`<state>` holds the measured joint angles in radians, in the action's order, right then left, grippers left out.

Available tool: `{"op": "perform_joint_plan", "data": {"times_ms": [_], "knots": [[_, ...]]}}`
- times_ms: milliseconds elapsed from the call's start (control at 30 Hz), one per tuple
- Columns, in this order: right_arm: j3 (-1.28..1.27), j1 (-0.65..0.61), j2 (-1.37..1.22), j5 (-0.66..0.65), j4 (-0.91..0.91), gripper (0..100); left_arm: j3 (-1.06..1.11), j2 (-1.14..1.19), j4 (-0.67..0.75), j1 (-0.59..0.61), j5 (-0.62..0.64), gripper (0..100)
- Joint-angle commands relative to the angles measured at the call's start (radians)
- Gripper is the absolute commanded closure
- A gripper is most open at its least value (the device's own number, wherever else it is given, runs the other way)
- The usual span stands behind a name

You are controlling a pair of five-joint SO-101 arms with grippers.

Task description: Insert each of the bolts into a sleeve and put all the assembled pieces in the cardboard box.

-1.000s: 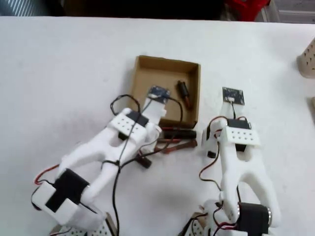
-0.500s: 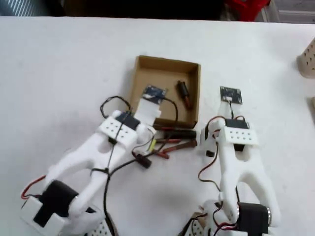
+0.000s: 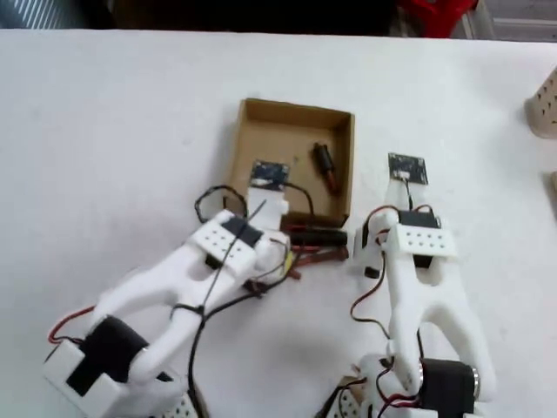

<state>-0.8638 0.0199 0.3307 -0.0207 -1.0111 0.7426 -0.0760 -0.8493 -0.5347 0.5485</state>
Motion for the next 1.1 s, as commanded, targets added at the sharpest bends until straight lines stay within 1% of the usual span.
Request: {"op": "perform_joint_plan", "data": {"times_ms": [0,100,267,433,533,667,733,933,1000,1067], "knots": [[0.008,-0.012,0.004,-0.035,0.005,98.1,-0.038,0.012,0.031,-0.016,0.051,80],[0.008,-0.012,0.004,-0.041,0.005,98.1,-0.034,0.016,0.063,-0.010,0.109,80],[0.008,-0.012,0.004,-0.043,0.005,98.1,-0.034,0.018,0.072,0.031,0.169,80],[0.008,-0.012,0.004,-0.043,0.005,98.1,-0.025,0.019,0.072,0.062,0.192,80],[0.008,-0.012,0.004,-0.043,0.007,98.1,0.006,0.019,0.129,0.064,0.201,80],[0.008,-0.013,0.004,-0.043,0.008,98.1,0.044,0.019,0.227,0.064,0.319,80],[0.008,-0.013,0.004,-0.043,0.008,98.1,0.060,0.019,0.256,0.062,0.353,80],[0.008,-0.013,0.004,-0.043,0.008,98.1,0.066,0.019,0.255,0.064,0.354,80],[0.008,-0.013,0.004,-0.043,0.008,98.1,0.066,0.018,0.247,0.064,0.354,83],[0.008,-0.013,0.004,-0.043,0.008,98.1,0.061,0.016,0.235,0.064,0.351,91]]}}
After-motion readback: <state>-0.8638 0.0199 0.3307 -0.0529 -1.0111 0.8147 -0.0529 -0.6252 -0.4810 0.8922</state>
